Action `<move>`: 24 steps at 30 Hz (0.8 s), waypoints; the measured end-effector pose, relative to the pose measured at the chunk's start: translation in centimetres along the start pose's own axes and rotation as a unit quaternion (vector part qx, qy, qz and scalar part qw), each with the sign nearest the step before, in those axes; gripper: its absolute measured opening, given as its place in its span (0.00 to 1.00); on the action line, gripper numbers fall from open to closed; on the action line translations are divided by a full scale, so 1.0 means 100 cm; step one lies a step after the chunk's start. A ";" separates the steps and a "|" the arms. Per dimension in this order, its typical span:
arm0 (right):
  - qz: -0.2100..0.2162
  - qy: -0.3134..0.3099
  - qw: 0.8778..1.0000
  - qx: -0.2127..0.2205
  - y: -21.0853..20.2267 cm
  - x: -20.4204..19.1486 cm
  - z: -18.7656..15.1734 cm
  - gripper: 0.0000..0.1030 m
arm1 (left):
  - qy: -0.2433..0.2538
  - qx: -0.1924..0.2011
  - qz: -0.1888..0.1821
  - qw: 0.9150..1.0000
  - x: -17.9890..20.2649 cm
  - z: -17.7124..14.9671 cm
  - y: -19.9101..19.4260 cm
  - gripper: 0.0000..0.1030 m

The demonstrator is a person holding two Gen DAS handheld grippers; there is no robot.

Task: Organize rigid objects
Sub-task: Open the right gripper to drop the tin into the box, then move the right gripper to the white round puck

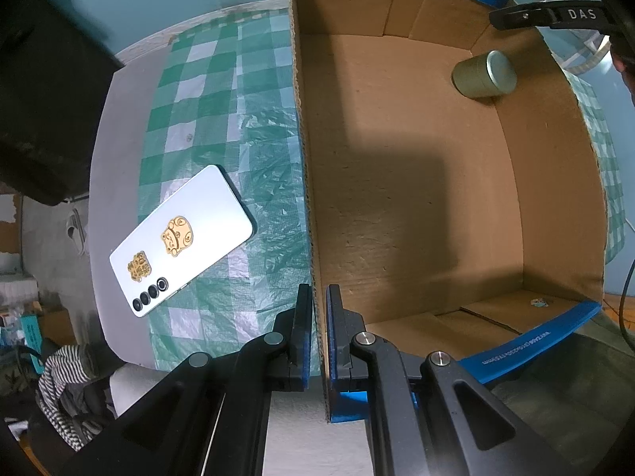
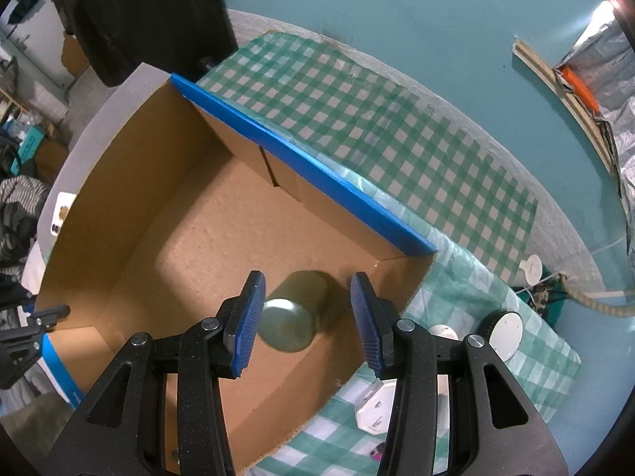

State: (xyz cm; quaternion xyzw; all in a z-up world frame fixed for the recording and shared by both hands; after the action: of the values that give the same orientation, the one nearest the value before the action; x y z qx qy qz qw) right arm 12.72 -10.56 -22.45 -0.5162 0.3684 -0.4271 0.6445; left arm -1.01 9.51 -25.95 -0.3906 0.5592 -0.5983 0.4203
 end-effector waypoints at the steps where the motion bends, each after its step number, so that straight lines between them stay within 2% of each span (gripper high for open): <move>1: -0.001 0.001 1.000 0.003 -0.002 0.001 0.000 0.44 | -0.001 0.000 0.000 1.000 0.000 0.000 0.000 0.06; 3: 0.001 0.004 1.000 0.008 -0.007 0.002 0.000 0.46 | -0.003 0.001 0.000 1.000 0.000 0.000 -0.001 0.06; 8: 0.007 0.011 0.999 0.032 -0.026 0.006 -0.002 0.59 | -0.011 0.000 0.000 1.000 -0.002 -0.001 -0.001 0.06; 16: 0.007 0.030 0.998 0.061 -0.060 0.028 -0.012 0.61 | -0.014 -0.002 0.006 1.000 -0.004 -0.002 -0.001 0.06; 24: -0.011 0.060 0.996 0.067 -0.080 0.066 -0.029 0.66 | -0.014 -0.002 0.010 1.000 -0.003 -0.002 -0.003 0.06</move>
State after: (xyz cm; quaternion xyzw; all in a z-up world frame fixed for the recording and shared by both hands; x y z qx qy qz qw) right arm 11.17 -18.54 -15.42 -0.4493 0.3710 -0.4880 0.6499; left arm -1.13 9.86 -25.64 -0.3938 0.5584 -0.5875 0.4336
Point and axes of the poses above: each gripper's, at about its wrist camera, not at the fingertips, and y roughly the way its jaws point, x to its right, z to its top, the point moved 5 cm from there along y, roughly the way its jaws point, and after that the axes turned 1 degree about x, right-handed, at the moved point
